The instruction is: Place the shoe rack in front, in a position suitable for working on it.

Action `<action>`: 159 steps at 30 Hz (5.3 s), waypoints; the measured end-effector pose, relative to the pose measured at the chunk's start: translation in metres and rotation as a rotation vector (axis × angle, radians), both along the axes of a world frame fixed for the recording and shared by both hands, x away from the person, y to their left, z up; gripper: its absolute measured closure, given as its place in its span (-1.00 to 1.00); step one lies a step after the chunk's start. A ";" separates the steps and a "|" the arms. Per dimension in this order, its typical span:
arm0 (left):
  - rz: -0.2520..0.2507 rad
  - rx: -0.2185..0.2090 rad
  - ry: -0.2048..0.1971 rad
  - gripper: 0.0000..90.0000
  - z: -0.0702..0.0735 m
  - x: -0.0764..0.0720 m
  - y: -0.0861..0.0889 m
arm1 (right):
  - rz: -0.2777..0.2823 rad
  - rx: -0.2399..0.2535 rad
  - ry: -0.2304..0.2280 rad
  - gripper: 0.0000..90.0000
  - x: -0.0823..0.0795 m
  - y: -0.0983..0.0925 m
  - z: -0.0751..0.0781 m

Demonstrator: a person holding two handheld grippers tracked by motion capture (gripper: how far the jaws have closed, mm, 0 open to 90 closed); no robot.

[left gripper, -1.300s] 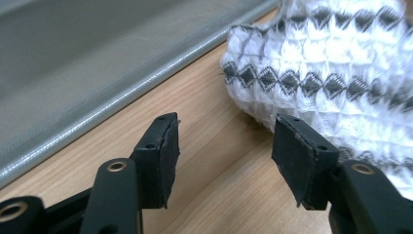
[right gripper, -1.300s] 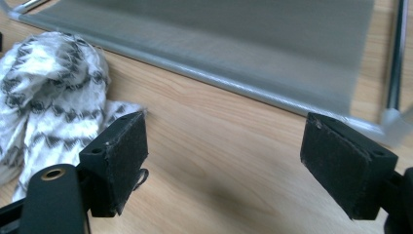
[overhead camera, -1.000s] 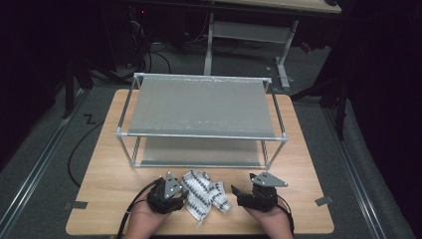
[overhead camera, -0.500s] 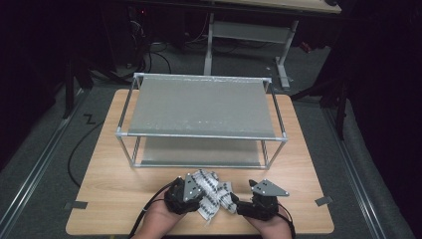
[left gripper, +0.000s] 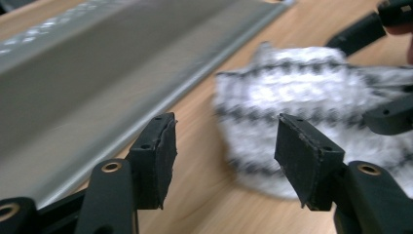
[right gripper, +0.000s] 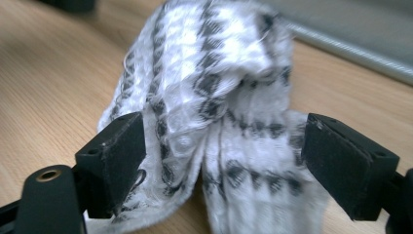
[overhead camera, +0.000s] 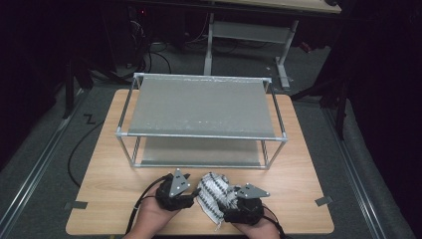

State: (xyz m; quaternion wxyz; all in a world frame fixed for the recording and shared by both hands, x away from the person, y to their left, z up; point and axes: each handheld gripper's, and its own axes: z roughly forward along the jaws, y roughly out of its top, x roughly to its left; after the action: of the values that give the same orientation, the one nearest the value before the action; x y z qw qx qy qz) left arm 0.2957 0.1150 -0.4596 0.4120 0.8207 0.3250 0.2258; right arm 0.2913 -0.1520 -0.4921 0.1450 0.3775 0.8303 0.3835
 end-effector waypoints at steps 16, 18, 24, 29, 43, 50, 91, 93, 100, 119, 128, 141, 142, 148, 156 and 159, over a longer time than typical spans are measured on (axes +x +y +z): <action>0.151 -0.067 -0.025 -0.11 0.009 -0.009 0.070 | 0.052 -0.086 -0.025 0.41 -0.004 0.009 -0.008; 0.140 -0.053 -0.011 -0.09 0.005 -0.008 0.070 | 0.060 -0.082 -0.026 0.64 -0.004 0.008 -0.008; 0.124 -0.053 -0.003 -0.09 0.005 -0.007 0.069 | -0.013 -0.043 -0.074 0.69 -0.004 -0.015 0.009; 0.105 -0.036 0.001 -0.08 0.002 -0.007 0.065 | -0.137 -0.078 -0.109 0.68 -0.008 -0.066 0.018; 0.103 -0.063 -0.009 -0.08 0.005 -0.003 0.064 | -0.470 -0.138 -0.024 0.60 -0.012 -0.174 0.000; 0.120 -0.065 -0.008 -0.07 0.005 0.000 0.066 | -0.473 -0.105 -0.031 0.06 -0.012 -0.174 0.001; 0.448 -0.010 -0.100 0.22 0.045 0.045 0.151 | -0.377 0.031 -0.206 0.36 0.086 -0.123 0.060; 0.463 -0.020 -0.111 0.43 0.044 0.045 0.148 | -0.375 0.037 -0.204 0.49 0.086 -0.123 0.059; 0.456 -0.079 -0.157 0.75 0.035 0.015 0.147 | -0.369 0.029 -0.227 0.78 0.091 -0.121 0.057; 0.201 -0.080 -0.202 0.74 0.031 -0.050 0.079 | -0.454 -0.035 -0.282 0.16 0.077 -0.149 0.065; 0.139 -0.123 -0.183 0.76 0.030 -0.055 0.050 | -0.441 0.028 -0.253 0.13 0.055 -0.151 0.060; 0.050 -0.085 -0.063 0.00 0.019 -0.041 0.048 | -0.447 0.038 -0.198 -0.06 0.001 -0.154 0.049; 0.050 -0.085 -0.063 -0.03 0.019 -0.041 0.048 | -0.447 0.038 -0.198 -0.06 0.001 -0.154 0.049; 0.043 -0.060 -0.112 -0.22 0.023 -0.030 0.057 | -0.502 0.031 -0.131 -0.34 -0.019 -0.170 0.037; 0.029 -0.104 -0.071 -0.25 0.018 -0.030 0.059 | -0.514 -0.041 0.035 -0.48 -0.003 -0.173 0.001; 0.061 -0.080 -0.190 -0.04 0.028 -0.045 0.066 | -0.513 -0.056 0.048 -0.42 0.000 -0.169 -0.001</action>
State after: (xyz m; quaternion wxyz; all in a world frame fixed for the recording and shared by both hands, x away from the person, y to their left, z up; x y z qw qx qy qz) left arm 0.2512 0.1814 -0.4314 0.4663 0.7683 0.3181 0.3018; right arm 0.2909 -0.3214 -0.4931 0.2282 0.5804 0.7210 0.3020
